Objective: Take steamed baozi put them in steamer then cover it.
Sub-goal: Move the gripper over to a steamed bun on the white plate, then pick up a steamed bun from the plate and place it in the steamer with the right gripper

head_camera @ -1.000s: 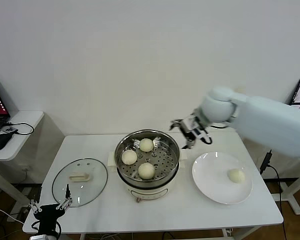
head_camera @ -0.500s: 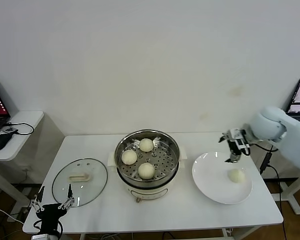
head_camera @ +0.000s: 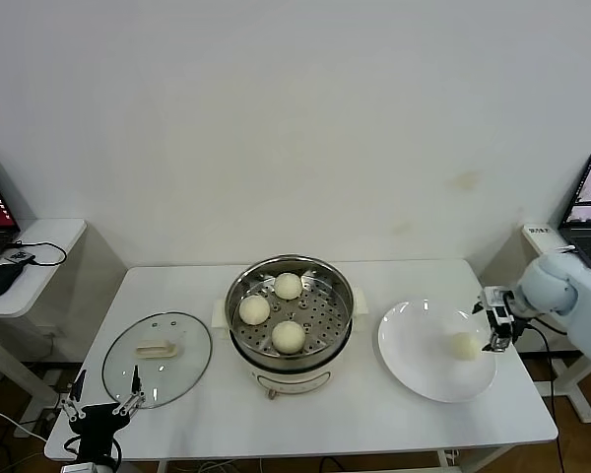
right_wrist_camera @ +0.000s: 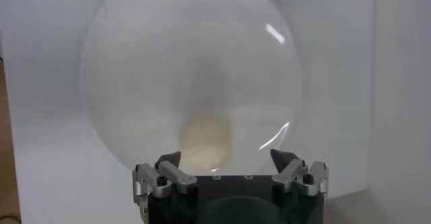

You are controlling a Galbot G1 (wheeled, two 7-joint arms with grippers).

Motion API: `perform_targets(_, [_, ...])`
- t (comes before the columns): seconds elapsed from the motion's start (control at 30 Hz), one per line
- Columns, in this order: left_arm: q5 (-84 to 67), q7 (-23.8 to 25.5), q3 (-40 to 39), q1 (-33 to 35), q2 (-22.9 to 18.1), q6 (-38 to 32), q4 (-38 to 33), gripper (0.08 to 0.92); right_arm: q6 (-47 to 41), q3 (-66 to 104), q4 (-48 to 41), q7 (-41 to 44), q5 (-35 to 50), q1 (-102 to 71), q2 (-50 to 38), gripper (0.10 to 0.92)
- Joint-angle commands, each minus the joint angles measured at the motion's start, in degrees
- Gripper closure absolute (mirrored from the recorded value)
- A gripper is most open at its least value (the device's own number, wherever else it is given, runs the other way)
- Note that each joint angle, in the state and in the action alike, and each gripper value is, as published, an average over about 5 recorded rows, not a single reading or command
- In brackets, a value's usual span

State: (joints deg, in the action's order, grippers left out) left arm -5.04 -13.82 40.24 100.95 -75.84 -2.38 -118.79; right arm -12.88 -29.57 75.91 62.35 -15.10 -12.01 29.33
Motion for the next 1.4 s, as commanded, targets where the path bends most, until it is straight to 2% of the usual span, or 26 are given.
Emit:
perform_targets(0.03, [0.0,0.0,0.1,0.0,0.0,0.0,0.1,0.177,1.5,4.7,-7.0,-0.3,-4.4,-6.4,5.2,0.202])
perform_targets(0.63, [0.1,0.0,0.2,-0.1,-0.3,-0.1,0.8,0.177,1.6,5.9,-9.7,-2.2,-6.8,-6.7,9.3,0.212])
perform_targets(1.03, [0.0,0.0,0.2,-0.1,-0.4,-0.2,0.9,0.177,1.2,6.1,-9.3,-1.7,-7.4,-5.9,9.3,0.337])
perform_targets(1.2, [0.1,0.0,0.2,-0.2,-0.4,-0.2,0.9,0.177,-0.3,3.4,-5.6,-0.4,-3.7,-1.9,6.3,0.399])
perform_targets(1.4, [0.0,0.0,0.1,-0.4,-0.2,-0.2,1.0,0.177,-5.3,-6.9,4.0,0.7,5.6,11.4,0.7,0.404])
